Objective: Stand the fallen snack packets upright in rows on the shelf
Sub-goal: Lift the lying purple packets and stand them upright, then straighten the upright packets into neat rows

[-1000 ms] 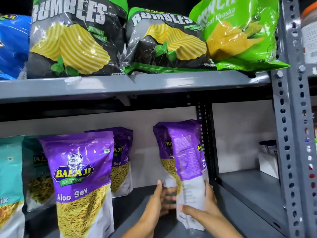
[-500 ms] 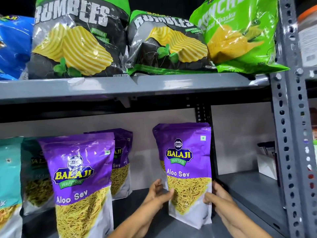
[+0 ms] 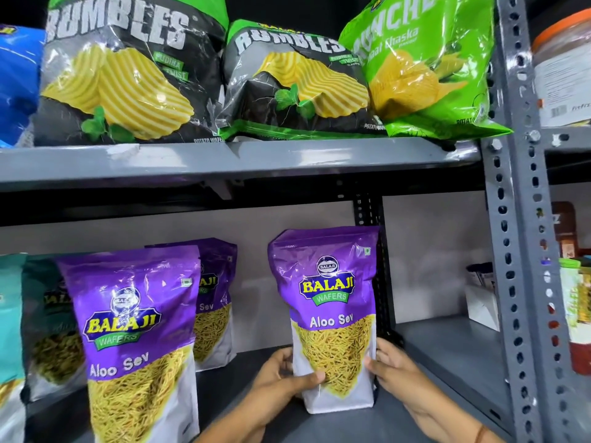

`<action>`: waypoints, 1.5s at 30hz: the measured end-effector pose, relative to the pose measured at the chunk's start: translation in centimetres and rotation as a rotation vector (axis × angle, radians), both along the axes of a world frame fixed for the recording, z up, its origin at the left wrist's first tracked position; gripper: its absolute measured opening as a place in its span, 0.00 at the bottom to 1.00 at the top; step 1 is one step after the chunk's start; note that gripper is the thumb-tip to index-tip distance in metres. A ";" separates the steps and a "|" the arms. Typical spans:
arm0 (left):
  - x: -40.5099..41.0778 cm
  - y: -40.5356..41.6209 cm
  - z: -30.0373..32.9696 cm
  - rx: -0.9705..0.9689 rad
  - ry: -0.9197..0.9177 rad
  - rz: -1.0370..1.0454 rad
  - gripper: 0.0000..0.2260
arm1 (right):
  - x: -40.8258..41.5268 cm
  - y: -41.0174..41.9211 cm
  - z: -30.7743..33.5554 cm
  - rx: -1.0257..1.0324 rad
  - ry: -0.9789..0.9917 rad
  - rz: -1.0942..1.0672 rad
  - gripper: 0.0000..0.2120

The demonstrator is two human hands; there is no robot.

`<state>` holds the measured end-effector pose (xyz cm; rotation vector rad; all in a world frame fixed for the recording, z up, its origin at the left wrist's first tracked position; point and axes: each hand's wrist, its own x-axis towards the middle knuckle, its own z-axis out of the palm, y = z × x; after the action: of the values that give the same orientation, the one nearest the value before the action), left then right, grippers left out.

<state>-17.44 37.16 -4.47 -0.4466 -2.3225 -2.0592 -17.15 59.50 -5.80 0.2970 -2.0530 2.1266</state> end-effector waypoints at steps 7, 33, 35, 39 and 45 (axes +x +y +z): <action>0.3 -0.6 0.0 0.000 -0.003 -0.051 0.34 | 0.4 0.4 0.6 0.028 -0.033 0.133 0.29; 8.2 -0.3 2.1 0.052 0.533 0.373 0.38 | 7.1 -1.9 3.6 0.170 0.448 -0.478 0.53; 9.8 -3.8 3.3 0.086 0.734 0.525 0.38 | 8.3 -5.8 4.4 0.277 0.694 -0.551 0.44; 10.8 -13.2 3.3 0.165 0.838 0.796 0.50 | 8.9 -14.8 4.6 0.465 0.825 -0.329 0.38; 7.5 -24.3 -0.8 -0.094 0.399 0.591 0.66 | 4.8 -23.8 2.9 0.445 0.293 0.147 0.47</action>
<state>-9.92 12.85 -5.32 -0.1239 -1.9976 -1.4439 -12.31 35.75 -2.94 0.7874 -2.3530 1.5496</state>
